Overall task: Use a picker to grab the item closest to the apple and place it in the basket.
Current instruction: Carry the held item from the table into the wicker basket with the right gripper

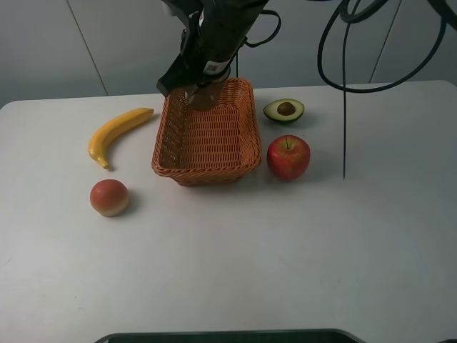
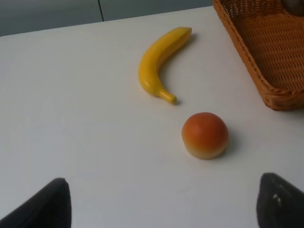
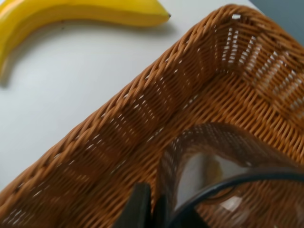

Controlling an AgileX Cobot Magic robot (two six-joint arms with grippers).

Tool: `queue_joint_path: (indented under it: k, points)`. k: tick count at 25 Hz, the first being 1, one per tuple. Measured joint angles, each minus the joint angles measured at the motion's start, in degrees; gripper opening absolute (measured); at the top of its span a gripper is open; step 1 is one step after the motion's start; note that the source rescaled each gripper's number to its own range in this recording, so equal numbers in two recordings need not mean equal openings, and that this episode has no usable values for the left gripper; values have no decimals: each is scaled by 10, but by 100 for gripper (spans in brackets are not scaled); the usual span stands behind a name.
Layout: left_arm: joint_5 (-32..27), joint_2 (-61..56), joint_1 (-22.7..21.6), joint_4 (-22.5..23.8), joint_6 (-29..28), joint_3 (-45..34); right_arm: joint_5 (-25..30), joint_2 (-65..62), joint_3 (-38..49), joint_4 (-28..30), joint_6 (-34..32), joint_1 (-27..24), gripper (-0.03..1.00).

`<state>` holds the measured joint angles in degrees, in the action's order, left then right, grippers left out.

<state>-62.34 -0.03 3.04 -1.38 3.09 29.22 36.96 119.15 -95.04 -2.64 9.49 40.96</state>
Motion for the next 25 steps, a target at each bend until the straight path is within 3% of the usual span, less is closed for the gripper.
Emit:
queue_joint_path:
  k: [6,25]
  points:
    - [0,0,0,0,0,0,-54,34,0,9,0,0,0]
    - [0,0,0,0,1,0,-51,65,0,32,-26,0,1]
